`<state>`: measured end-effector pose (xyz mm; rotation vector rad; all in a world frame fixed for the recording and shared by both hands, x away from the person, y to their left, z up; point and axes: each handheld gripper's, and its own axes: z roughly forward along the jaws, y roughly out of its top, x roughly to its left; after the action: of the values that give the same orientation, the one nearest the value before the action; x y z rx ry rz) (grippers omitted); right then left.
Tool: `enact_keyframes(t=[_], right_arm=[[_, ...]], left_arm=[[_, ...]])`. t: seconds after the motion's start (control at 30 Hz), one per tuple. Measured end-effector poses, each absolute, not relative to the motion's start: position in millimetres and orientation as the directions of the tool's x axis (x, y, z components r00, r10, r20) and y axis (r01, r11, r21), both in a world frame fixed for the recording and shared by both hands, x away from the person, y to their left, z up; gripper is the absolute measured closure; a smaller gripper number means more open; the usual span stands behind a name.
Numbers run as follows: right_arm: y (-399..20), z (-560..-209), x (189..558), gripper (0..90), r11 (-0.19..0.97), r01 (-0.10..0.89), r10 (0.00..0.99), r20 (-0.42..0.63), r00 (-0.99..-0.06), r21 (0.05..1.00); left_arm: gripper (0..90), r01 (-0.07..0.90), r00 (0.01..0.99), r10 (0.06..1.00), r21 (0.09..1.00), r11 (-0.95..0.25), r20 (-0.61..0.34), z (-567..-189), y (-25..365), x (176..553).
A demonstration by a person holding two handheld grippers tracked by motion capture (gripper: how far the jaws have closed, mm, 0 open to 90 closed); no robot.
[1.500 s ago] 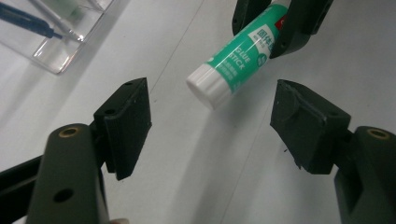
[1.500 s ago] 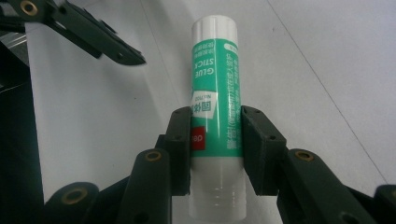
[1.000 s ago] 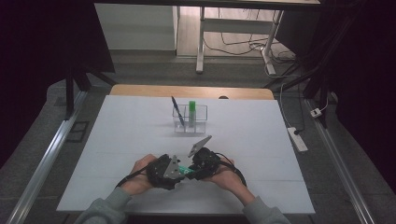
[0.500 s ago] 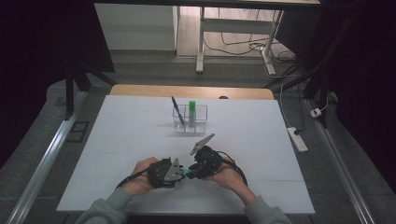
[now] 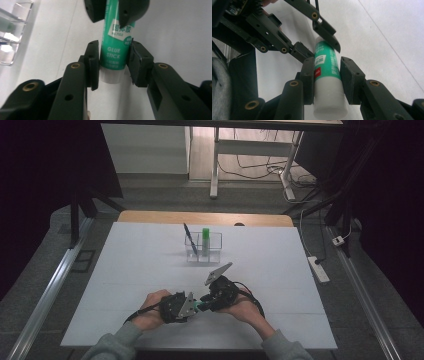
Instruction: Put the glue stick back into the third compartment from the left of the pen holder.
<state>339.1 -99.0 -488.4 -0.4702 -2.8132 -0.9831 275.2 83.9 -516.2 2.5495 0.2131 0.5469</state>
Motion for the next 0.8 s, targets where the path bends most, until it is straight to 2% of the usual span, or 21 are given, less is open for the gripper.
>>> enact_keyframes(t=[0.1,0.4,0.8], right_arm=[[-98.9,-485.3,336.5,60.9,0.722,0.318,0.261,0.184,-0.948,0.614],[-117.7,-469.6,339.1,48.7,0.581,0.305,0.373,0.086,-0.924,0.755],[-130.9,-466.3,340.2,37.5,0.483,0.287,0.442,0.052,-0.895,0.827]], left_arm=[[64.9,0.057,0.906,0.267,0.530,-0.846,0.328,-514.5,85.8,276.3],[65.1,0.177,0.866,0.412,0.596,-0.784,0.284,-510.7,102.1,287.3],[65.0,0.268,0.812,0.551,0.713,-0.648,0.195,-503.6,120.7,294.9]])
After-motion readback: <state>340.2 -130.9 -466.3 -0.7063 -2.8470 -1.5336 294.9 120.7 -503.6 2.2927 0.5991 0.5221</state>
